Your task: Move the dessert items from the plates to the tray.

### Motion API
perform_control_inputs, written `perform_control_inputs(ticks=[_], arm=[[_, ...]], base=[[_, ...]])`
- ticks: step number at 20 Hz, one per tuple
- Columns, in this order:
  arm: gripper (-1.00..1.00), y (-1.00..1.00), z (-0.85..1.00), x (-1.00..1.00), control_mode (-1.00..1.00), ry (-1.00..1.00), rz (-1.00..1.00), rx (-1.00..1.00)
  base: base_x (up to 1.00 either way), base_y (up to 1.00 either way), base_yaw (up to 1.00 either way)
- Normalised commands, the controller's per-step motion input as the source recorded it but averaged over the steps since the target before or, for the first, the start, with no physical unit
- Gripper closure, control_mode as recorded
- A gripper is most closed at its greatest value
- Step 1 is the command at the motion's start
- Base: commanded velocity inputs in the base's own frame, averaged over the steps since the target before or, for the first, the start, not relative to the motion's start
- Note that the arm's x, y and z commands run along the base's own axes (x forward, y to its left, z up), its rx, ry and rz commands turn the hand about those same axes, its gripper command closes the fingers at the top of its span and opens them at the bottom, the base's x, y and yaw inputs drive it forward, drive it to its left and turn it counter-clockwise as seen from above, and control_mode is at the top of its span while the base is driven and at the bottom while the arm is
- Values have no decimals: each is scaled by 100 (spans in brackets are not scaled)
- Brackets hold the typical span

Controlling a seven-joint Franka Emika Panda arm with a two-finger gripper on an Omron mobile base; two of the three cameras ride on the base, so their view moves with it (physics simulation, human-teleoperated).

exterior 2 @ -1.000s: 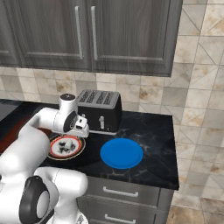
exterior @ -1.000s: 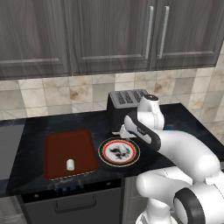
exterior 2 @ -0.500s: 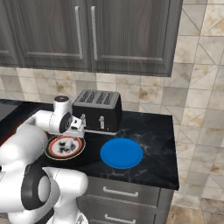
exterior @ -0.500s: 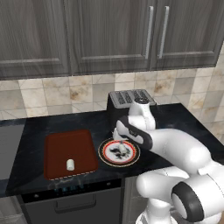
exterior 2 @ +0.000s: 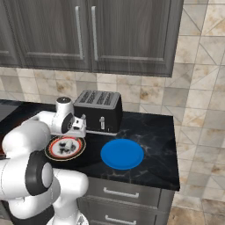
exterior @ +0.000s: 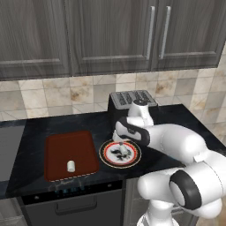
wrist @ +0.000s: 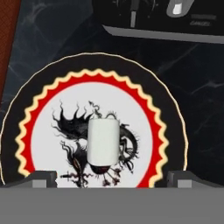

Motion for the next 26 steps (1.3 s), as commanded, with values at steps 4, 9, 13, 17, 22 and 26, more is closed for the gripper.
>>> perform_control_inputs(ticks=[4,9,13,17,22,26], arm=[[-100,0,-10,8,-100,0,5,0],[-100,11,-11,0,-100,3,1,0],[-100,17,-17,0,-100,3,0,-1],[-100,1,-20,0,-100,1,3,0],[-100,0,-21,0,-100,0,4,0],[-100,0,-20,0,-100,0,4,0]], base=[[0,0,0],[0,0,0],[0,0,0],[0,0,0],[0,0,0],[0,0,0]])
